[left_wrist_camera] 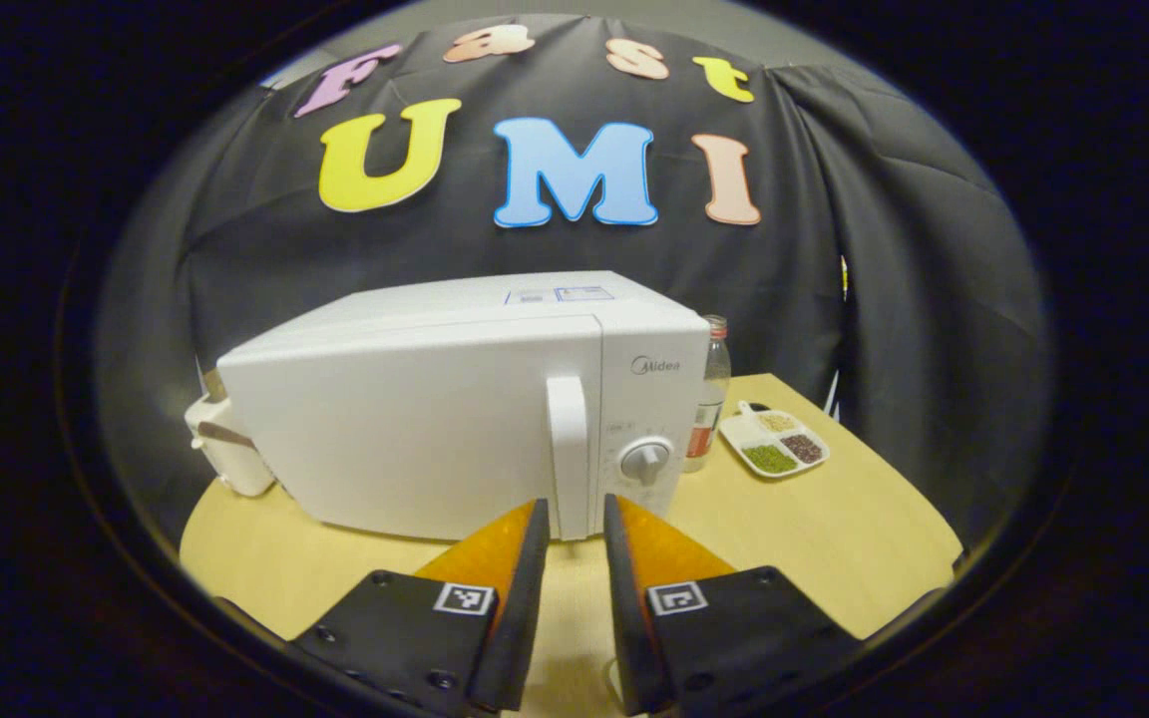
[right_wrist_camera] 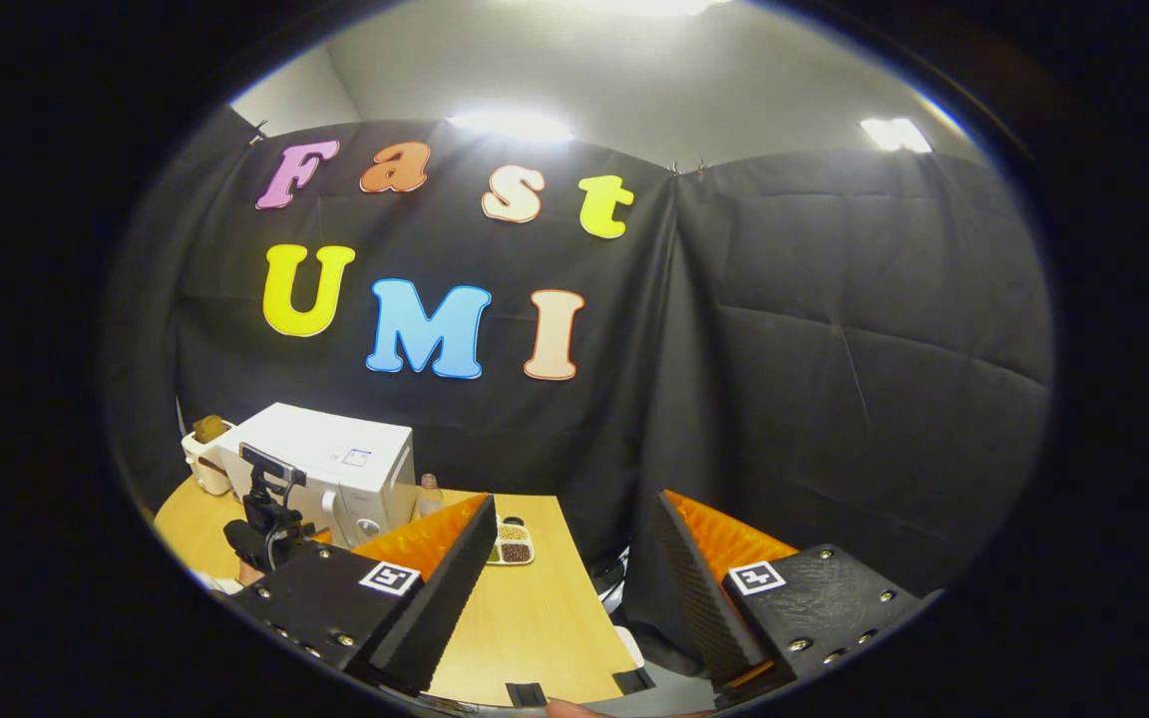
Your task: Open the microwave oven with the left hand, put the food in, and close the microwave oven.
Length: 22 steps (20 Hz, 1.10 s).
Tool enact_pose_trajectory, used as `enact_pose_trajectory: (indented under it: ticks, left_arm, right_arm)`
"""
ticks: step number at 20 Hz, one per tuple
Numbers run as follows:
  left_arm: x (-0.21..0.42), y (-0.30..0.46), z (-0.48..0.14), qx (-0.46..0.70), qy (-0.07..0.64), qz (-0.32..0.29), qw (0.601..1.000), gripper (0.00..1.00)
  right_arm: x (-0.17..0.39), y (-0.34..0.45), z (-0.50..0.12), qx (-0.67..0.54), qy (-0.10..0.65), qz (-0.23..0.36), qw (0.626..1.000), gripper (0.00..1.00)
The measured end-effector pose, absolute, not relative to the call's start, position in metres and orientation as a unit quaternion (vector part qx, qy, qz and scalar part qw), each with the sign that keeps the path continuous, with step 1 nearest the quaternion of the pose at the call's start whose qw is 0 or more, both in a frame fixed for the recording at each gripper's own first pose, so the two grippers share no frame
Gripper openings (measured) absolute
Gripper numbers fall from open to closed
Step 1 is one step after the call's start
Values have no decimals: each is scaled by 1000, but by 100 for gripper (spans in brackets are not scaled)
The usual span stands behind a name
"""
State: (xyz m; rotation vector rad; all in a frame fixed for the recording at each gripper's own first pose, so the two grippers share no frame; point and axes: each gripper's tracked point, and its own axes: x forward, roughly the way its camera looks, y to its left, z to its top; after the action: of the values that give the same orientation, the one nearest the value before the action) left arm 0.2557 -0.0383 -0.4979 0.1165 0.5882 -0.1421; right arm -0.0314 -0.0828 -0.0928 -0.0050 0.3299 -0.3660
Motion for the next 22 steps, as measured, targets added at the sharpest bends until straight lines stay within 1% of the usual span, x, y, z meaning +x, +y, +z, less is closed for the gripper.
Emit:
enact_pose_trajectory:
  ticks: [2,4,5,6,9,10,11,12,13,14,16,17,18,22]
  left_arm:
    - [264,-45,-508,54,295,-63,952,61]
    - [278,-48,-514,48,288,-64,954,69]
    - [282,-49,-521,51,293,-68,952,69]
    - [287,-49,-529,56,301,-67,950,72]
    - [296,-44,-544,49,316,-58,946,75]
    - [299,-42,-546,41,320,-54,945,72]
    - [300,-40,-550,35,323,-51,944,72]
    - [303,-39,-553,32,325,-50,944,69]
    - [299,-41,-551,24,328,-53,943,63]
    - [303,-41,-553,24,328,-49,943,41]
    - [301,-39,-551,24,327,-49,943,33]
    - [301,-40,-552,29,326,-49,944,33]
    - [302,-40,-551,33,325,-50,944,24]
    - [298,-39,-552,0,334,-61,941,15]
  right_arm:
    - [-29,-81,-92,-6,160,-181,970,96]
    - [-23,-80,-92,-23,162,-181,970,96]
    - [-19,-76,-91,-25,163,-181,970,96]
    - [-16,-72,-91,-23,166,-179,969,96]
    - [-11,-67,-98,-29,176,-182,967,97]
    - [-10,-66,-100,-32,179,-183,966,97]
    - [-8,-67,-102,-32,183,-186,965,97]
    - [-8,-67,-103,-30,186,-188,964,97]
    - [-7,-63,-105,-26,190,-188,963,97]
    - [-7,-62,-108,-22,193,-187,963,96]
    - [-7,-59,-107,-20,194,-187,963,96]
    - [-8,-56,-107,-21,194,-186,963,96]
    - [-9,-55,-106,-24,192,-186,963,96]
    - [-17,-57,-101,-31,187,-189,964,96]
